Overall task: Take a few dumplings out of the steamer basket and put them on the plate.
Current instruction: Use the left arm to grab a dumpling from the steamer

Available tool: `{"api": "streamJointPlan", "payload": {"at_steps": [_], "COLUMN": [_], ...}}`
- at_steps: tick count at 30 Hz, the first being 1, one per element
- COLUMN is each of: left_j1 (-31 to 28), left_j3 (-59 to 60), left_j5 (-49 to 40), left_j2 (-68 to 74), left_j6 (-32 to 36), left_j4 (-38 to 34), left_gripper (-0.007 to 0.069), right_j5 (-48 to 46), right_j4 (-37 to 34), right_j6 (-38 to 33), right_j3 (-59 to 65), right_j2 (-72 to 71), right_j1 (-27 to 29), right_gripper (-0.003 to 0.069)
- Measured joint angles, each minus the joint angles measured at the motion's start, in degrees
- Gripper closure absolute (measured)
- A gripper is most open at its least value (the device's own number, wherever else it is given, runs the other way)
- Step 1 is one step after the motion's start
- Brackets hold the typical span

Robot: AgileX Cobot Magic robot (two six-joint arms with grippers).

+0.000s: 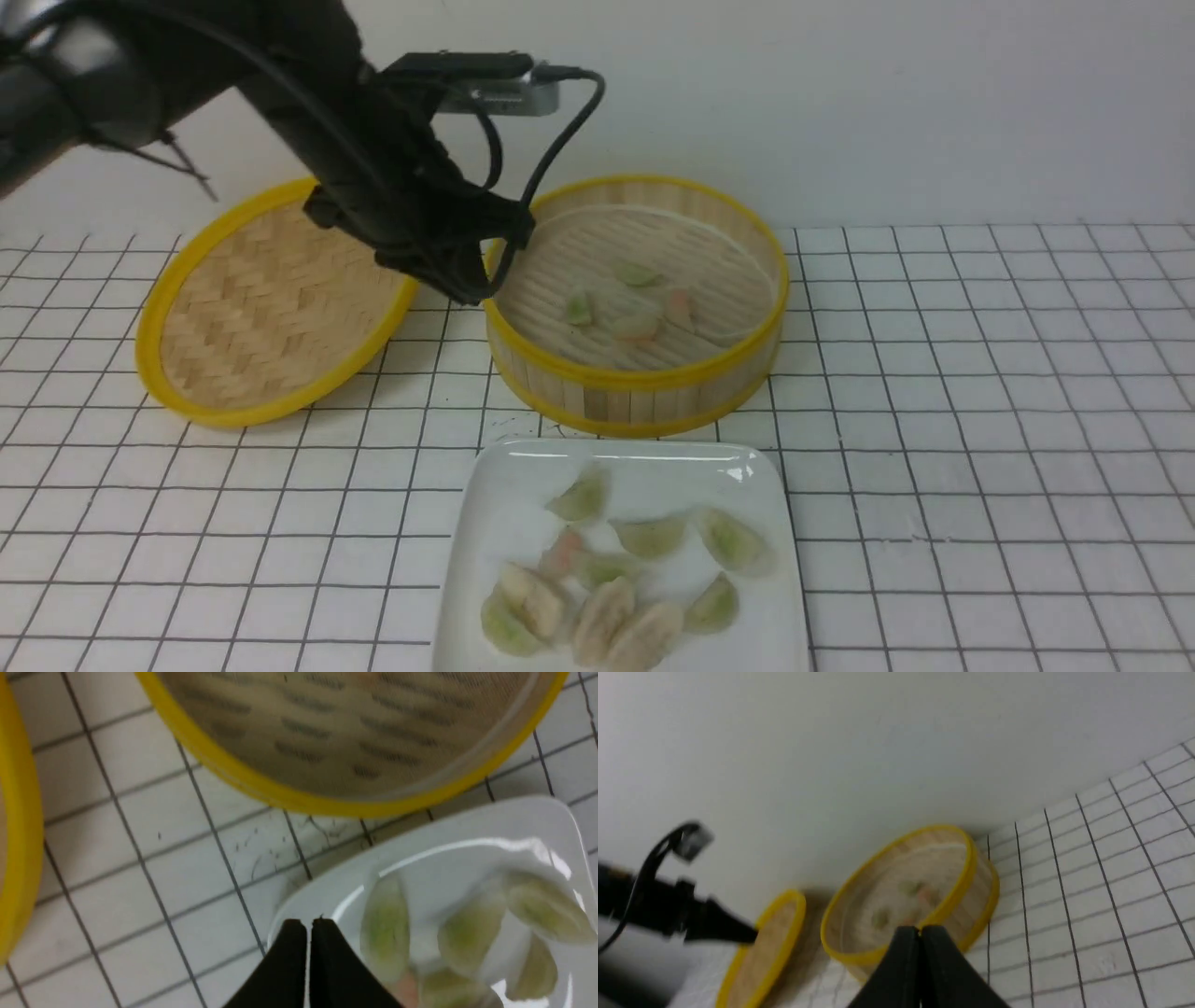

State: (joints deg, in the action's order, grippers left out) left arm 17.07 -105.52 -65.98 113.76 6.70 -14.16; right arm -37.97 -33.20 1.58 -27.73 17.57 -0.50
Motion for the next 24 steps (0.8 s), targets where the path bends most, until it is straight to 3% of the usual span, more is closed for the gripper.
{"api": "streamJointPlan", "payload": {"at_steps": [4, 8, 9, 10, 12, 15, 20, 24], "left_j1": [1.45, 3.16, 3.24, 3.67, 3.78, 3.78, 3.78, 3.78], "left_j3": [-7.66, -18.08, -18.48, -22.0, -25.37, -28.67, -29.97, -30.08], "left_j5": [-0.06, 0.59, 0.6, 1.28, 2.76, 4.87, 8.07, 7.93], "left_j2": [6.5, 15.83, 16.21, 19.56, 23.0, 27.12, 31.14, 31.92], "left_j6": [0.07, 0.01, 0.01, 0.01, -0.1, -0.47, -0.47, -0.47], "left_j4": [1.61, 1.84, 1.84, 1.98, 2.48, 3.6, 5.22, 5.64], "left_gripper": [0.058, 0.0428, 0.0419, 0.0341, 0.026, 0.0184, 0.0165, 0.0249], "right_j5": [-13.21, -28.19, -28.52, -30.27, -30.79, -30.27, -28.45, -28.08], "right_j4": [5.53, 12.81, 12.96, 13.75, 13.3, 12.17, 11.49, 11.31], "right_j6": [-0.94, -1.58, -1.91, -2.6, -3.71, -5.29, -6.94, -7.21], "right_j3": [-9.96, -21.09, -21.38, -23.15, -24.09, -24.31, -24.33, -24.33], "right_j2": [11.98, 26.93, 27.4, 30.53, 32.81, 33.84, 33.83, 33.83], "right_j1": [0.0, 0.0, 0.0, 0.0, 0.0, 0.0, 0.0, 0.0], "right_gripper": [0.0669, 0.0669, 0.0669, 0.0669, 0.0669, 0.0669, 0.0669, 0.0669]}}
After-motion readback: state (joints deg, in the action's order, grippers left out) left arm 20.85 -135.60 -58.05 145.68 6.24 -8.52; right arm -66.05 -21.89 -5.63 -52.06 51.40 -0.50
